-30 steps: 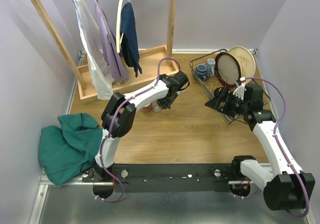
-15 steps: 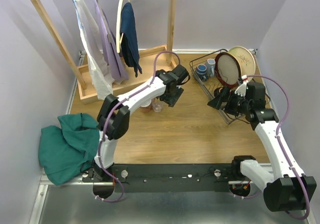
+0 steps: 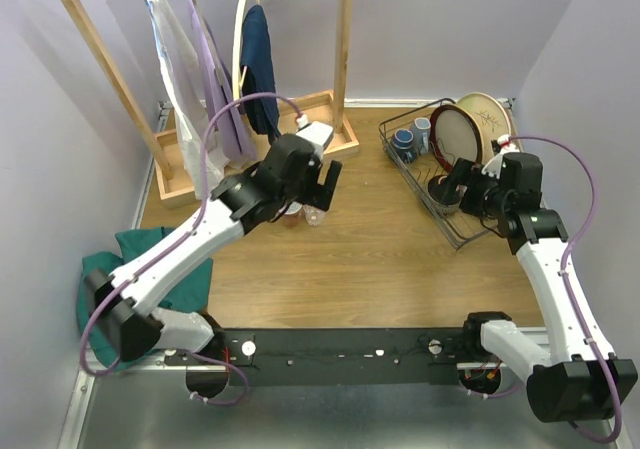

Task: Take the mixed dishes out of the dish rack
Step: Pick up the cup from the dish rack.

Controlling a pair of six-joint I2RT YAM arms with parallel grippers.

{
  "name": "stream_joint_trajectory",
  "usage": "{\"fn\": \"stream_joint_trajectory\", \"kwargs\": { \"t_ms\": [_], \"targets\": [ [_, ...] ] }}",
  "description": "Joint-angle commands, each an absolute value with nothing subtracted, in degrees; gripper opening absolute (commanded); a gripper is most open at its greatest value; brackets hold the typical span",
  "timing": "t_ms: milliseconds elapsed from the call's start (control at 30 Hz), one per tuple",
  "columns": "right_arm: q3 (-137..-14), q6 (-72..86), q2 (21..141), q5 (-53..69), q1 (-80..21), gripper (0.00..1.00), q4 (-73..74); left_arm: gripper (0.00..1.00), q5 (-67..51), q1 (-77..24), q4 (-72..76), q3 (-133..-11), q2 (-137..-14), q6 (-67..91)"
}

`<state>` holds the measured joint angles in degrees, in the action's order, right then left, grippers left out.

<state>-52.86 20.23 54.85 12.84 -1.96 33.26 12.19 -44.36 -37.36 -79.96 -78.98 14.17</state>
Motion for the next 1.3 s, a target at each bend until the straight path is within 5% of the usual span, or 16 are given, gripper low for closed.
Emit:
{"fn": "stream_joint_trajectory", "kwargs": {
  "t_ms": [0,600,1267],
  "targets": [
    [-56.95,17.41,57.56,8.61,-2.2,1.0,32.52,0.99,15.73,-44.3,-26.2,-65.41,-66.57,15.11],
    [-78.9,10.72,89.55,14.59,-3.07,1.0,26.9,0.99,24.6,-43.24,-20.22,-33.23,-29.02,18.81],
    [-97.47,17.66,115.22,-2.43,-10.99,0.89,20.39,0.99,23.56,-41.49,-16.7,-33.14,-33.05,15.64]
  ]
}}
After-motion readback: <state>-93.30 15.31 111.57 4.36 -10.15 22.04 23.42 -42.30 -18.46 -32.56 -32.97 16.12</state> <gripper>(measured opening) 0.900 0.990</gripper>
